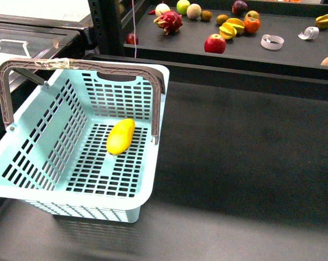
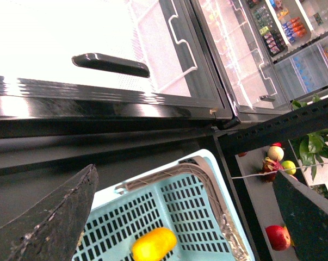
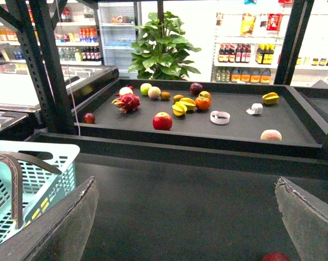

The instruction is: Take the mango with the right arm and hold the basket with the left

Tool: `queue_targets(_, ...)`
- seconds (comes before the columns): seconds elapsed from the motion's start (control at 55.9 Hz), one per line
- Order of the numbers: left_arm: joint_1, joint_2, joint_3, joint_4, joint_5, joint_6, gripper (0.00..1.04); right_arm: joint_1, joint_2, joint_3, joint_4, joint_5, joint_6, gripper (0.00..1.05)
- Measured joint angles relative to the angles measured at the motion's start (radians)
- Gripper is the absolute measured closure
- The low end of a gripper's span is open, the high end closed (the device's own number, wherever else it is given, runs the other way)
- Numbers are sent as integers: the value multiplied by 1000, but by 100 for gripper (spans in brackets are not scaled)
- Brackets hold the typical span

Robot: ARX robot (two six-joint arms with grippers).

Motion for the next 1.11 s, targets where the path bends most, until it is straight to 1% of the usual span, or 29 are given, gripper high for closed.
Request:
queue_targets(0.071,26,-29,-48,36,-10,40,8,0,0,0,0,0,0,8)
queue_targets(0.125,48,-46,-75,52,2,75,8,0,0,0,0,0,0,8)
queue_targets(0.286,56,-56,-84,56,10,109,8,0,0,0,0,0,0,8)
queue_targets(0.322,71,-46,-99,105,77,154,11,0,0,0,0,0,0,8)
queue_targets(0.357,104,-13,-153,285,264,287,18,0,0,0,0,0,0,8)
queue_targets(0.393,131,18,-243,518,491,505,29,0,0,0,0,1,0,8)
queue_targets(0.447,135,1,-301,652,643,698,39,0,0,0,0,0,0,8)
queue_targets(0.483,134,-31,-312,671,686,813,47,0,1,0,0,0,0,8)
queue_targets(0.518,134,-69,-322,669,696,895,54,0,1,0,0,0,0,8)
queue_targets(0.59,139,-168,-361,610,694,1012,76,0,0,0,0,0,0,8)
queue_targets(0.626,139,-211,-376,575,697,1033,86,0,0,0,0,0,0,8)
queue_targets(0.715,139,-294,-396,514,696,1051,104,0,0,0,0,0,0,8)
queue_targets(1.108,139,-634,-424,226,696,1064,103,0,0,0,0,0,0,8)
